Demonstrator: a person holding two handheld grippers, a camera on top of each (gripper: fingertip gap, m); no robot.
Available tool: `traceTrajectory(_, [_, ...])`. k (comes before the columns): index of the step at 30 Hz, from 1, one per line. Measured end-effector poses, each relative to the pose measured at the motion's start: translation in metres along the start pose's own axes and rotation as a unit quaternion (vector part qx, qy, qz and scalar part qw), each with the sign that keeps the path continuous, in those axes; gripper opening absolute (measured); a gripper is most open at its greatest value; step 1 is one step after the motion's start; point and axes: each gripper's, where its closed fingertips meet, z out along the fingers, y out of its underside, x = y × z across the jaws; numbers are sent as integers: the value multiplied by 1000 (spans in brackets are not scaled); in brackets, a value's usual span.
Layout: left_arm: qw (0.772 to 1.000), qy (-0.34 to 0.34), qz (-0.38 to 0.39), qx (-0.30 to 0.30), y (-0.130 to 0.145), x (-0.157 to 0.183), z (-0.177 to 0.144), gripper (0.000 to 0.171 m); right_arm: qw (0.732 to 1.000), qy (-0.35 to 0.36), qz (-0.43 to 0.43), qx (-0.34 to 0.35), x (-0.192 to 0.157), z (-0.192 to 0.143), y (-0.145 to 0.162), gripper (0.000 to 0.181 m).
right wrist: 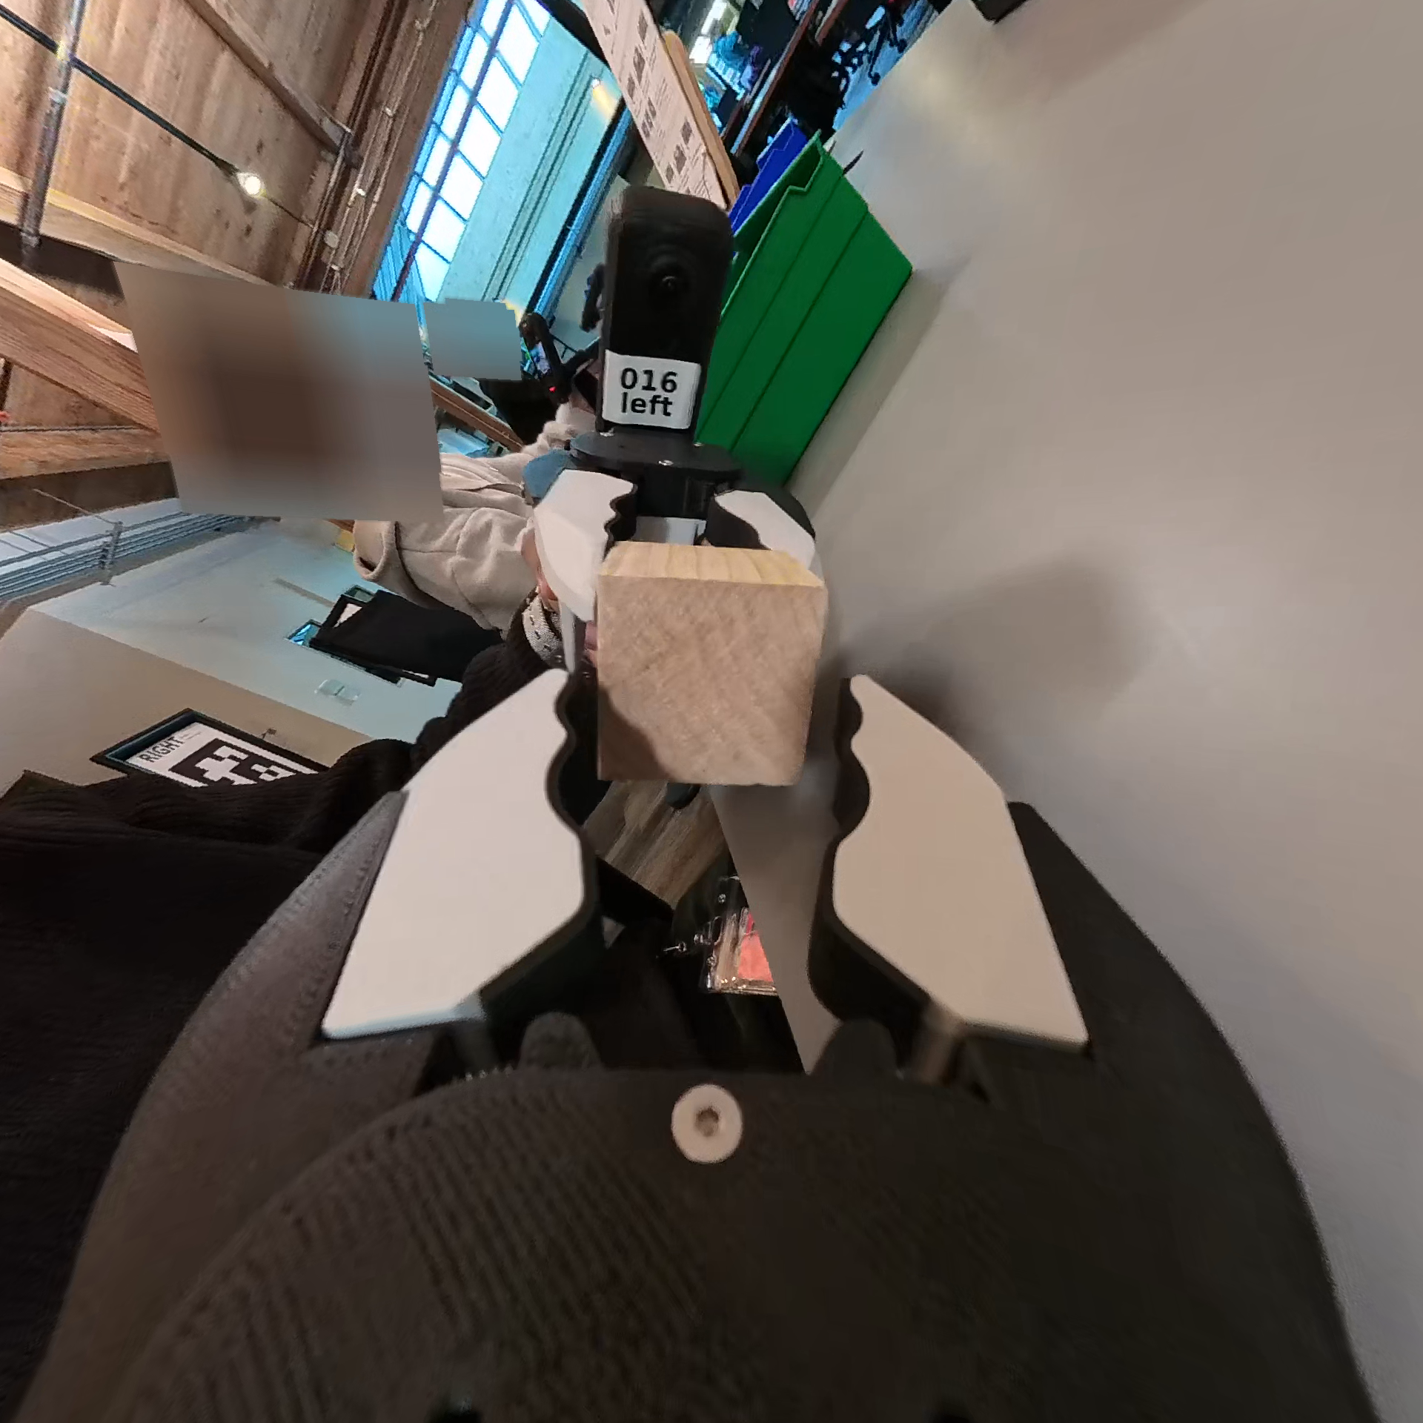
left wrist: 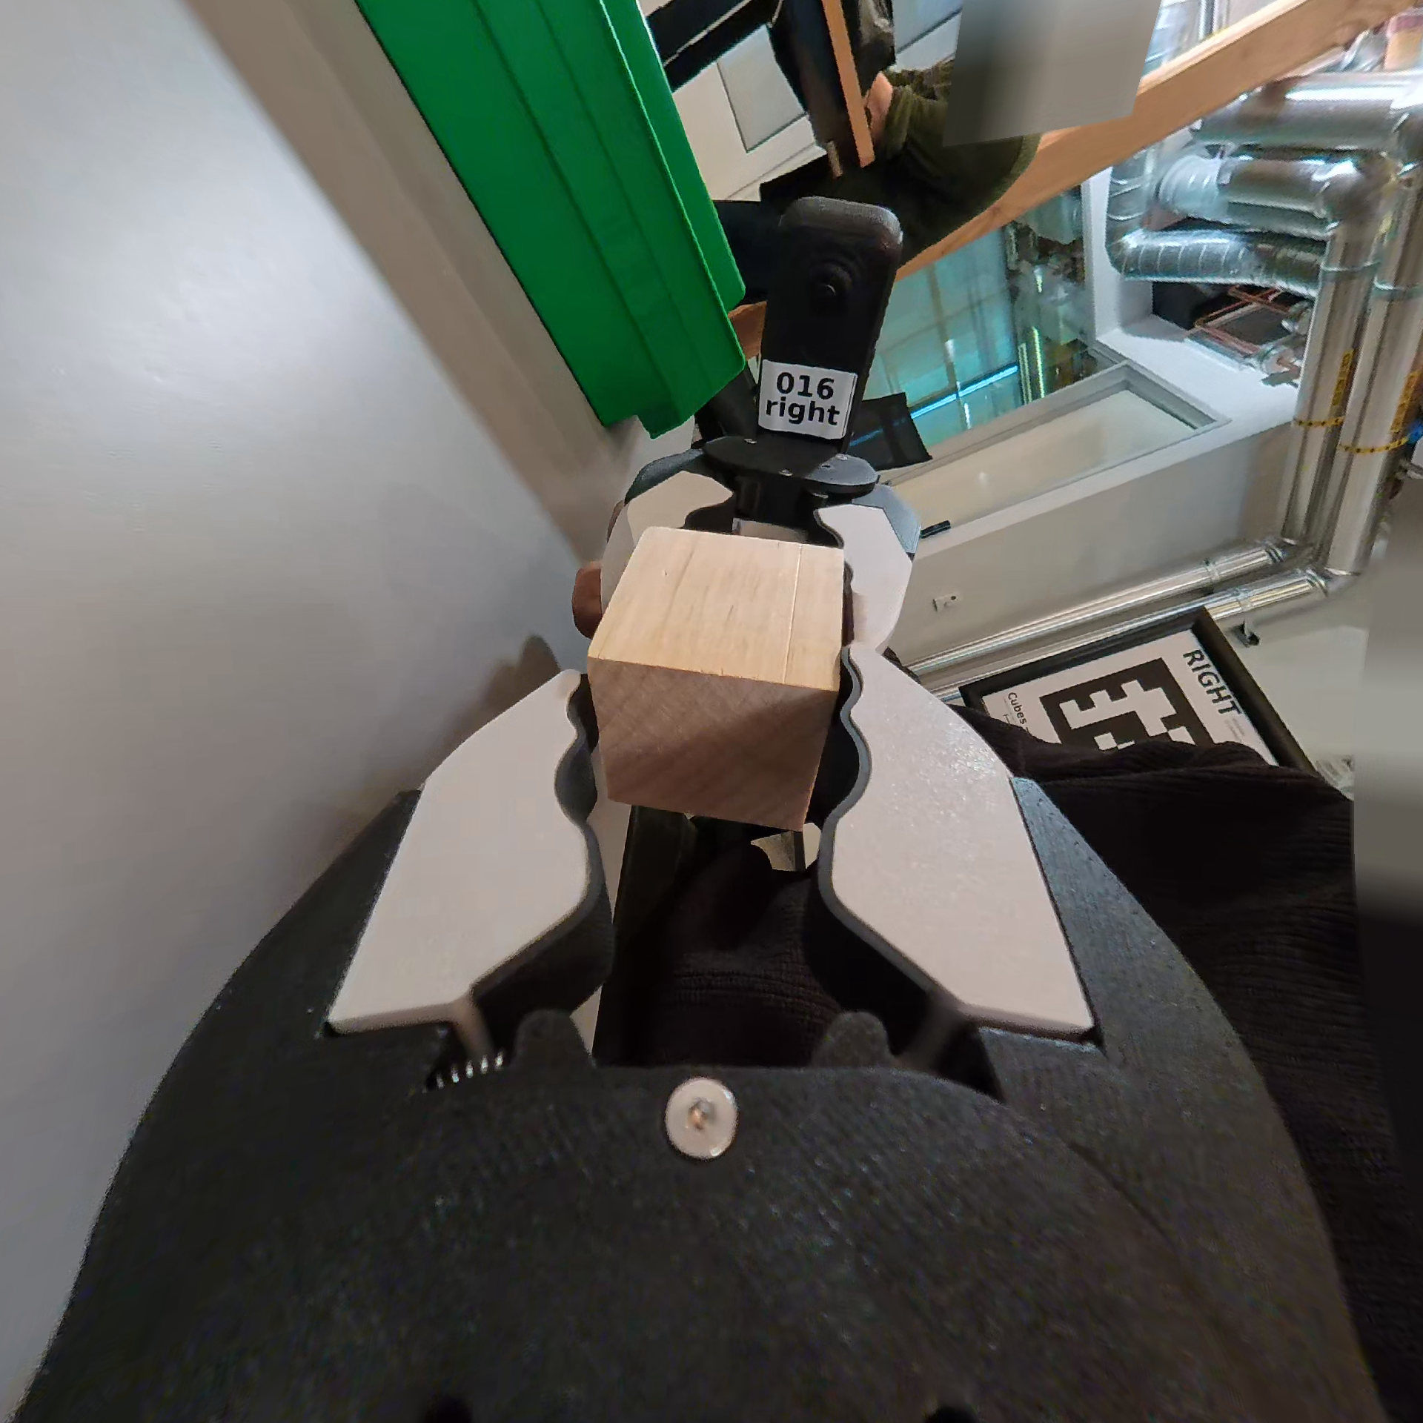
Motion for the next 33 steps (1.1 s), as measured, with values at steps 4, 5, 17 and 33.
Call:
traceTrajectory(4, [1000,1,-1,-3,1,0,1,61,1000,1,2,-3,1,0,1,62])
traceTrajectory(5, [1000,1,-2,-4,2,0,2,61,1000,2,4,-3,2,0,1,61])
traceTrajectory(17, [1000,-8,-11,-9,6,-6,4,61,1000,3,24,-10,6,3,5,55])
traceTrajectory(33, [1000,-9,-20,-3,5,-5,7,61,999,-11,38,-17,7,8,8,59])
